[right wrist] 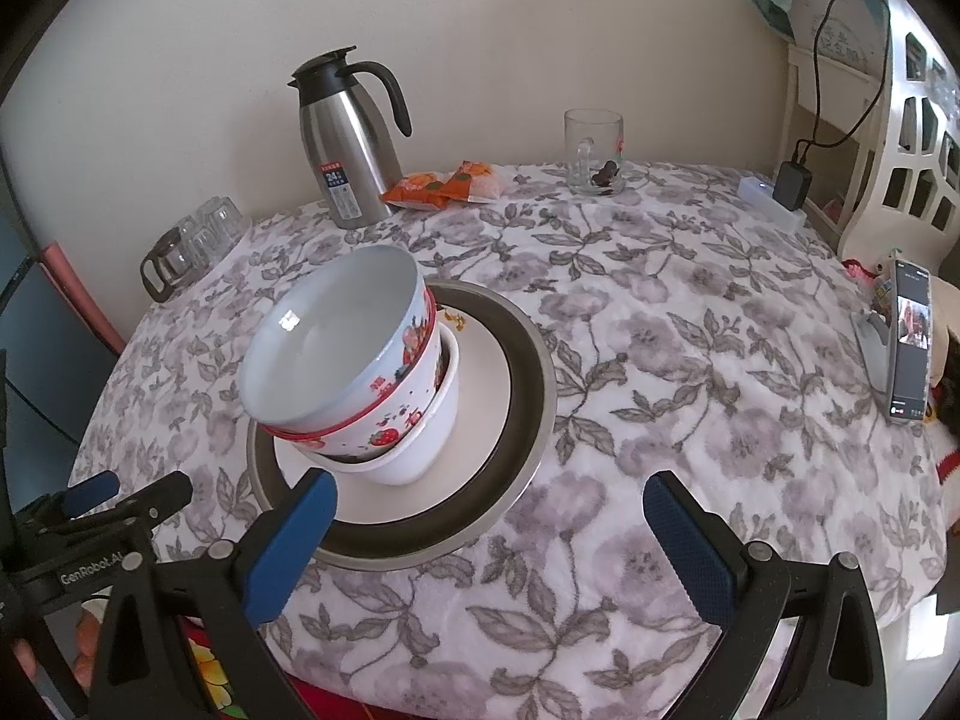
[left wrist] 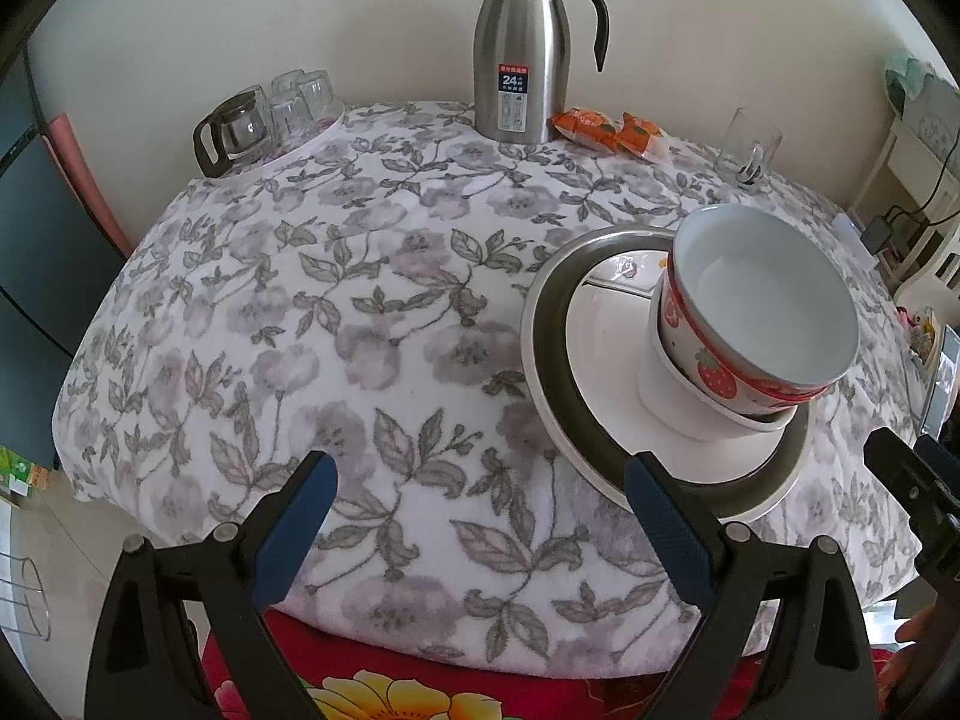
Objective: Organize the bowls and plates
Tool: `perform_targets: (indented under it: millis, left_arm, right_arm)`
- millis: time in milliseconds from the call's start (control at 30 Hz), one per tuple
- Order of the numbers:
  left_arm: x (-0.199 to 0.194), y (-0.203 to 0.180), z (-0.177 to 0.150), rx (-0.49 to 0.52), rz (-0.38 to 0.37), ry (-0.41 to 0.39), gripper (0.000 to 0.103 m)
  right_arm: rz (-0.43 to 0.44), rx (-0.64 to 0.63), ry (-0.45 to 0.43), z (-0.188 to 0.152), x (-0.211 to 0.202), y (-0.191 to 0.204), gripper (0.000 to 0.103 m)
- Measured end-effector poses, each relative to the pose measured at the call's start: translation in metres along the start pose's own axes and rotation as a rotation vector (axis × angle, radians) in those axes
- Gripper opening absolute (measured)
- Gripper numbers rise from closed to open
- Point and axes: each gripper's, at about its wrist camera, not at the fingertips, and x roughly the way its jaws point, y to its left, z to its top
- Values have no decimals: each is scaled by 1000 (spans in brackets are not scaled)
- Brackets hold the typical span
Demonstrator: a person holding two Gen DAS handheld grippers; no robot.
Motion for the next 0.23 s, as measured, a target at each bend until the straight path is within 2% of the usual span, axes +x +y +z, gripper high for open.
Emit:
perform_targets:
  millis: [233]
  left_arm:
    - [-1,-2,1,-6,-5,-14,97]
  right_arm:
    - [-5,2,4,1,2,-1,103]
